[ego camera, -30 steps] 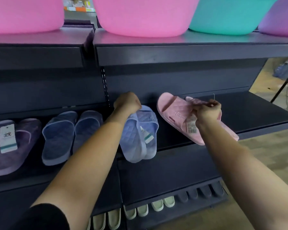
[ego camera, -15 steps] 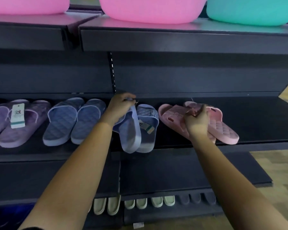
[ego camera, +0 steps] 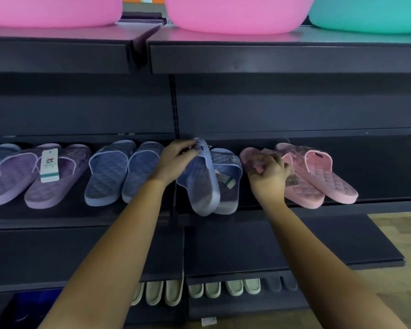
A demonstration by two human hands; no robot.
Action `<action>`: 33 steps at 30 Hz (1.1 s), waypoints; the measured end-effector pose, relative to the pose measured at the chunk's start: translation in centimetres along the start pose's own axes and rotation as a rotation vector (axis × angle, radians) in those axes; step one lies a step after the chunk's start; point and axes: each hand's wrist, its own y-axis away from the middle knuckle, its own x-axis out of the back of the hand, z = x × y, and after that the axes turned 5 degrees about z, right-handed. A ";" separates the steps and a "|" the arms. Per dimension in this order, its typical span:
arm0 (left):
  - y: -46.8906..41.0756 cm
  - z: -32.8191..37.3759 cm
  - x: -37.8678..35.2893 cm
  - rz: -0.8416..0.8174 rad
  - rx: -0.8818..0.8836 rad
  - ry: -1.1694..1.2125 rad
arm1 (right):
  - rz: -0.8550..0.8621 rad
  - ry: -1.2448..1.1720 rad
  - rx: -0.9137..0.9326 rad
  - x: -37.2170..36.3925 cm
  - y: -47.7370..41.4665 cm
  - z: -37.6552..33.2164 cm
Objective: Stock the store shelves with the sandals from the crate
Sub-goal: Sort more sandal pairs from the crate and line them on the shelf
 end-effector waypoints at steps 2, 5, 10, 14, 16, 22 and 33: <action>1.0 -0.7 0.2 -0.027 0.011 -0.018 | -0.067 -0.043 0.038 -0.8 0.3 -0.4; 1.5 -2.2 -0.1 -0.051 -0.009 -0.287 | -0.172 0.034 0.084 -2.0 0.6 -1.1; 0.9 -3.4 -0.3 0.043 -0.130 -0.463 | -0.241 0.193 0.096 -3.1 -0.5 -0.9; -0.4 -3.6 0.7 0.213 -0.213 -0.601 | -0.179 0.159 0.137 -2.9 -1.7 0.0; -0.7 -3.8 0.9 0.251 -0.213 -0.789 | -0.165 0.114 0.117 -2.8 -1.9 0.3; 0.2 -4.7 -0.3 0.217 -0.203 -0.811 | -0.189 0.121 0.195 -4.4 -1.5 0.2; -0.1 -6.9 2.8 0.220 -0.259 -0.833 | -0.164 0.130 0.221 -7.0 0.0 -2.3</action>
